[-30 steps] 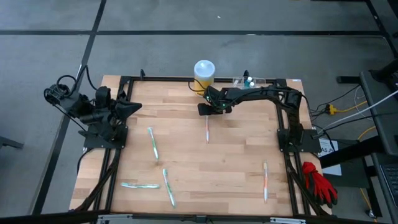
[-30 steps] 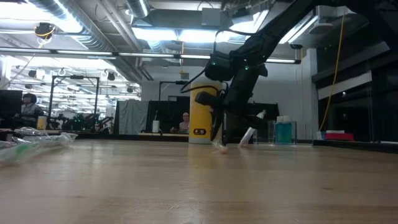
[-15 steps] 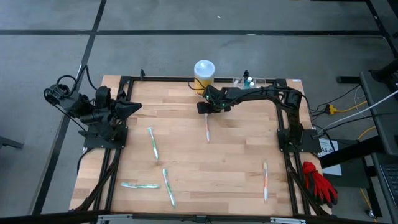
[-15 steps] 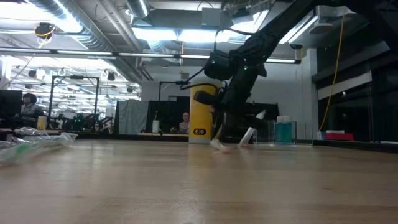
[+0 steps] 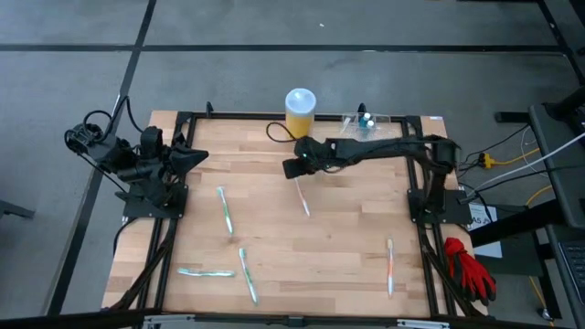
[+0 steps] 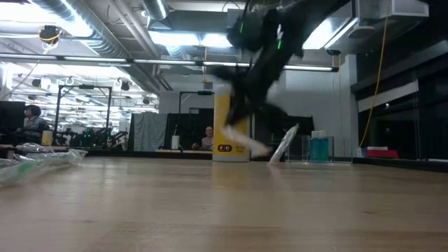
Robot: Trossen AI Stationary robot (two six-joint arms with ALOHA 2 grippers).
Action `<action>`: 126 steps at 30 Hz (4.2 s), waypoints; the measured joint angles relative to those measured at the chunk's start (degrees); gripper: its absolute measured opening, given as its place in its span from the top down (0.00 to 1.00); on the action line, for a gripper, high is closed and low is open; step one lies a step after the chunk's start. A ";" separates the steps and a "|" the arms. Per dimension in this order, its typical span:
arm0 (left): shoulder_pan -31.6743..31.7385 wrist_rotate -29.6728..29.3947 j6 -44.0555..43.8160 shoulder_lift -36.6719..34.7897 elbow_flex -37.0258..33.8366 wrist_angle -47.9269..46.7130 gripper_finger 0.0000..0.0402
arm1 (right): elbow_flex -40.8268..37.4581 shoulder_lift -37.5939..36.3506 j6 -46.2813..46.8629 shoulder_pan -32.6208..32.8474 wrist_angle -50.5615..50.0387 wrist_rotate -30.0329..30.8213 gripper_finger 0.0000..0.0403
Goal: Pick & Place toothbrushing station
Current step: Put the left orange toothbrush into the transparent organizer
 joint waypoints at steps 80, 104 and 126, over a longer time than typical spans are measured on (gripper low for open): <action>0.02 -8.41 12.64 14.66 0.02 25.92 0.98 | -35.90 -50.41 -58.89 -45.73 33.93 8.60 1.00; 0.02 -9.49 13.23 22.68 5.09 29.27 0.98 | -54.94 -52.24 -58.15 -46.64 55.00 7.74 1.00; 0.02 -8.57 12.64 25.33 7.65 29.29 0.98 | -55.19 -43.79 -56.61 -46.62 54.97 6.22 1.00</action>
